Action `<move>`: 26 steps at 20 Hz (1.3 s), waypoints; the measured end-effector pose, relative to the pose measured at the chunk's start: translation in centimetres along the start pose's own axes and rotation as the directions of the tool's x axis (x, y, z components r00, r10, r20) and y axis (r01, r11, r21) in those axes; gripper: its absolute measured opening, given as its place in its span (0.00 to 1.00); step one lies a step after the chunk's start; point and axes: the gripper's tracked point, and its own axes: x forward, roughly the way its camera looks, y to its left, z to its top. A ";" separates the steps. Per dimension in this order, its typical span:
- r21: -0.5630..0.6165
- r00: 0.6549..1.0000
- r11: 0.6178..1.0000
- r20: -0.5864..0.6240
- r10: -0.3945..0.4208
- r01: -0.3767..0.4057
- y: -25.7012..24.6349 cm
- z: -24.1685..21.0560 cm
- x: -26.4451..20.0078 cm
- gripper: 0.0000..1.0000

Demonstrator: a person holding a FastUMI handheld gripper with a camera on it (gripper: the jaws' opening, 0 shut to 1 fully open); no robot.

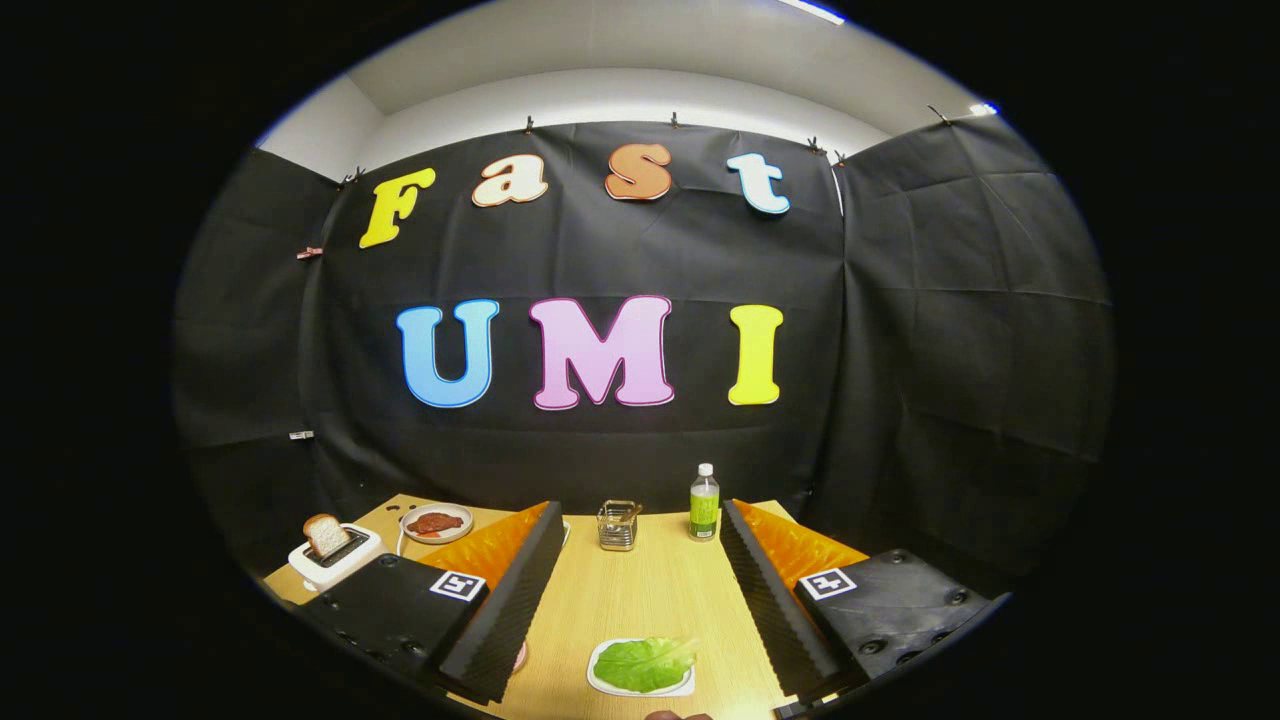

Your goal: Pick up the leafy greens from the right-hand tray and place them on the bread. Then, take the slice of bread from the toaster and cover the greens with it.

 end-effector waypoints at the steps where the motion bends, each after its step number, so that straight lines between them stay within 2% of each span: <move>1: 0.002 1.000 1.000 -0.004 0.000 0.000 0.0 -0.1 0.1 0.98; 12: -0.019 0.997 0.999 -0.074 0.038 -0.039 0.3 -2.7 1.8 0.98; 16: -0.020 0.984 0.998 -0.171 0.056 -0.060 0.6 -6.0 2.4 0.98; 26: -0.023 0.918 0.997 -0.392 0.055 -0.069 0.5 -16.1 4.9 0.98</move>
